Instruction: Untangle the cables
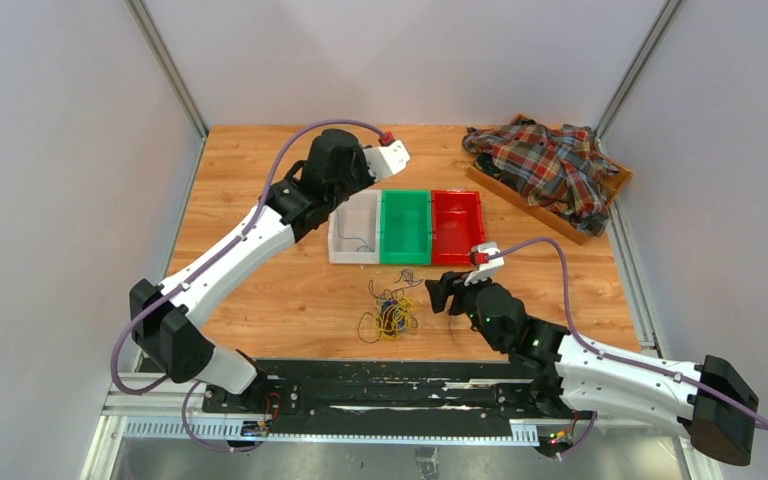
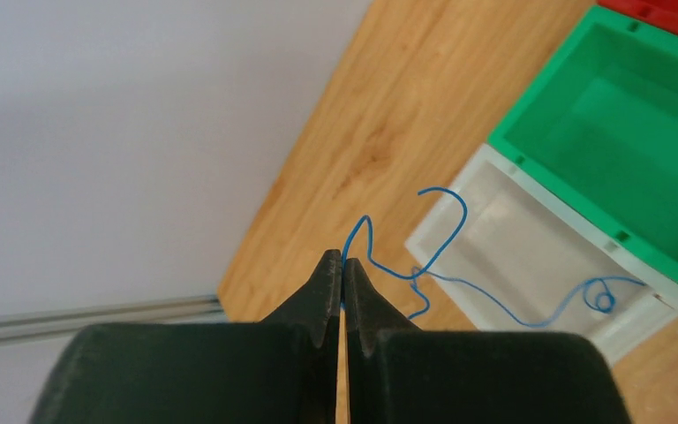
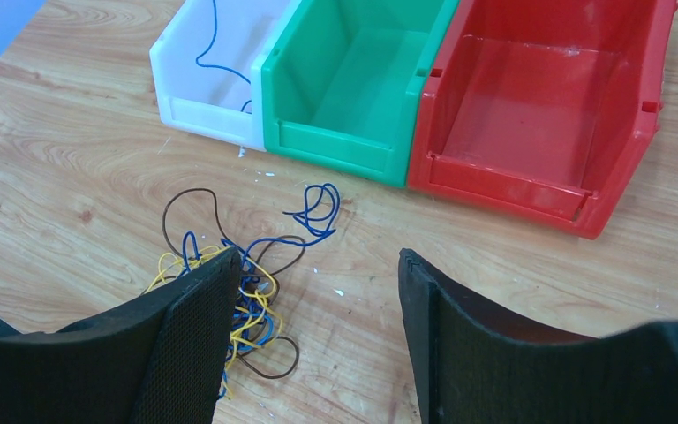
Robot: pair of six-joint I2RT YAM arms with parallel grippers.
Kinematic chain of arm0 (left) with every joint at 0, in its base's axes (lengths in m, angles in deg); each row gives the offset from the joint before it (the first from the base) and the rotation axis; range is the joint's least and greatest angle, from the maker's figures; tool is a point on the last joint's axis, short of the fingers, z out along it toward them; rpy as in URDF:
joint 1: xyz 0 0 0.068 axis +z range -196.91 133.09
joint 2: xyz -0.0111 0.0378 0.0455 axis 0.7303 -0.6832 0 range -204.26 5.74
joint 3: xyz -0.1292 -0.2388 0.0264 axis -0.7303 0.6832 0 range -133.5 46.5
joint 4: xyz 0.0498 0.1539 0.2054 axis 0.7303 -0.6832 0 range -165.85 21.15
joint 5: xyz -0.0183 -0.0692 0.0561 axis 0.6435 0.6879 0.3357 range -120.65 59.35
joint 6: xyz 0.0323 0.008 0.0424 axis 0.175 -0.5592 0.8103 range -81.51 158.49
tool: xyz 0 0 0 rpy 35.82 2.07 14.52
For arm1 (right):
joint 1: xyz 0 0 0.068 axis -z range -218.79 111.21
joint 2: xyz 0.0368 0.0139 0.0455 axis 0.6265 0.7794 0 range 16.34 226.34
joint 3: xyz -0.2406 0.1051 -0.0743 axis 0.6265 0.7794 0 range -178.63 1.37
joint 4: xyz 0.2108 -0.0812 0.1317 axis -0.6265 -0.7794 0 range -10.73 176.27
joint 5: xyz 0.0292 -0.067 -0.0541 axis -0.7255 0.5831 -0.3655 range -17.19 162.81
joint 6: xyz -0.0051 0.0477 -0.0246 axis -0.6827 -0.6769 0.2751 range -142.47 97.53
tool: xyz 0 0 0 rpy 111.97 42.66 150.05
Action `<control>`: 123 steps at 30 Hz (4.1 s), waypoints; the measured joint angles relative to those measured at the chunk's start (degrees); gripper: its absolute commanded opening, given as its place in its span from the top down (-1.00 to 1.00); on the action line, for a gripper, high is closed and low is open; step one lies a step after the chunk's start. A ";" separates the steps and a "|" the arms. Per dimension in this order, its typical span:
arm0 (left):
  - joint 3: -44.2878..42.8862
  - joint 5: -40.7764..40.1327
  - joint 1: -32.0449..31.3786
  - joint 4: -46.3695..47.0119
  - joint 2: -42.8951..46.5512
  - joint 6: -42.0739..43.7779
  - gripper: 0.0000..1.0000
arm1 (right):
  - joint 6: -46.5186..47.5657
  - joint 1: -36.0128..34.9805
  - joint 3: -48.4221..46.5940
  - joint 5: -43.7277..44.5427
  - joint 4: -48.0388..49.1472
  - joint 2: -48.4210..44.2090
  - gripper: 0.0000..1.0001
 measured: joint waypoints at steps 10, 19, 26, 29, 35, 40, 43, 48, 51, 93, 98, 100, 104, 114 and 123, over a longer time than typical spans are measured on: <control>9.70 4.52 0.13 -1.60 -5.35 -9.14 0.99 | -0.09 0.00 0.00 0.22 -2.82 -1.46 -0.30; 13.70 3.89 1.20 7.30 -14.78 -8.55 0.99 | -0.83 0.00 -0.02 0.98 -5.75 -1.88 -0.30; 14.45 3.69 1.55 11.72 -19.98 -6.97 0.75 | -0.87 0.00 -0.04 1.03 -7.13 -1.90 -0.30; 14.56 3.65 1.84 12.24 -20.79 -7.10 0.40 | -0.87 0.00 -0.26 1.03 -7.61 -1.90 -0.29; 11.52 4.81 3.15 7.45 -20.98 -8.37 -0.45 | -0.72 0.02 -1.53 1.01 -8.33 -2.19 -0.29; 6.82 8.96 4.07 -0.33 -17.90 -8.94 -0.98 | 0.26 0.02 -2.84 0.98 -8.74 -2.97 -0.30; 3.98 12.17 4.11 -5.88 -14.36 -8.85 -0.96 | 0.57 0.02 -3.04 0.98 -9.09 -3.82 -0.30; 1.62 16.09 4.11 -11.41 -9.29 -8.74 -0.97 | 0.79 0.11 -3.13 0.92 -10.29 -4.31 -0.30; 2.23 16.85 4.11 -12.94 -8.07 -8.66 -0.98 | 0.79 0.13 -3.61 0.79 -11.56 -4.31 -0.30; 13.79 43.67 -6.62 -19.26 -11.23 -15.52 0.33 | -2.93 0.26 -8.72 -13.57 -35.28 -10.64 -0.17; 14.49 42.75 -6.62 -18.88 -11.23 -16.72 0.84 | -2.34 0.26 -9.35 -13.07 -34.91 -11.37 -0.13; 14.49 42.10 -6.62 -18.78 -10.62 -17.55 0.94 | -2.34 0.28 -9.35 -13.03 -34.56 -11.41 -0.13; 14.10 40.85 -6.62 -19.02 -6.88 -18.78 0.99 | -2.32 0.26 -9.35 -13.05 -32.52 -10.93 -0.15; 9.49 40.83 -6.62 -24.44 2.82 -21.18 0.99 | 1.22 0.28 -9.68 -14.45 -19.85 -5.42 -0.68; 3.19 41.62 -6.62 -31.61 9.14 -22.01 0.99 | 5.86 0.20 -17.57 -20.48 -8.33 4.00 -0.68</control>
